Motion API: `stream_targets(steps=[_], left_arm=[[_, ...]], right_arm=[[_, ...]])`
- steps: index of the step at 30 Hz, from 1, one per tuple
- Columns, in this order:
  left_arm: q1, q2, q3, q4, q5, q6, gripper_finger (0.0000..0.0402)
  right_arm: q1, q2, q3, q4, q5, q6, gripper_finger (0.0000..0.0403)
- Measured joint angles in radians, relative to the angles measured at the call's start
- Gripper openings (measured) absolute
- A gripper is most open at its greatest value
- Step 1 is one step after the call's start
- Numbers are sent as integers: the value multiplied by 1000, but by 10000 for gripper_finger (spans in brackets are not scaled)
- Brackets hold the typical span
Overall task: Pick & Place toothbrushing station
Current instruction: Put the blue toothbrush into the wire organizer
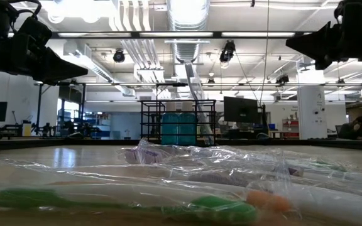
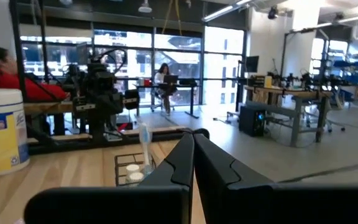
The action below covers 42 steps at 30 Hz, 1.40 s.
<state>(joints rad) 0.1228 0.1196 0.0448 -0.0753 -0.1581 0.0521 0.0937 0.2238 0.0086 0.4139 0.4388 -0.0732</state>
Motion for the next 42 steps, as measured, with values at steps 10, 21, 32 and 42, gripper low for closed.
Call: stream_targets(steps=[10,21,32,42], left_arm=[[0,0,0,0,0,0,3],[0,12,-1,1,-17,-75,3],[0,14,-1,0,-15,-46,3],[0,16,0,-11,26,-64,3]], right_arm=[[0,-220,0,-293,65,67,8],[0,-201,0,-332,58,106,8],[1,-192,0,-352,-7,134,8],[49,16,0,-159,-12,219,8]])
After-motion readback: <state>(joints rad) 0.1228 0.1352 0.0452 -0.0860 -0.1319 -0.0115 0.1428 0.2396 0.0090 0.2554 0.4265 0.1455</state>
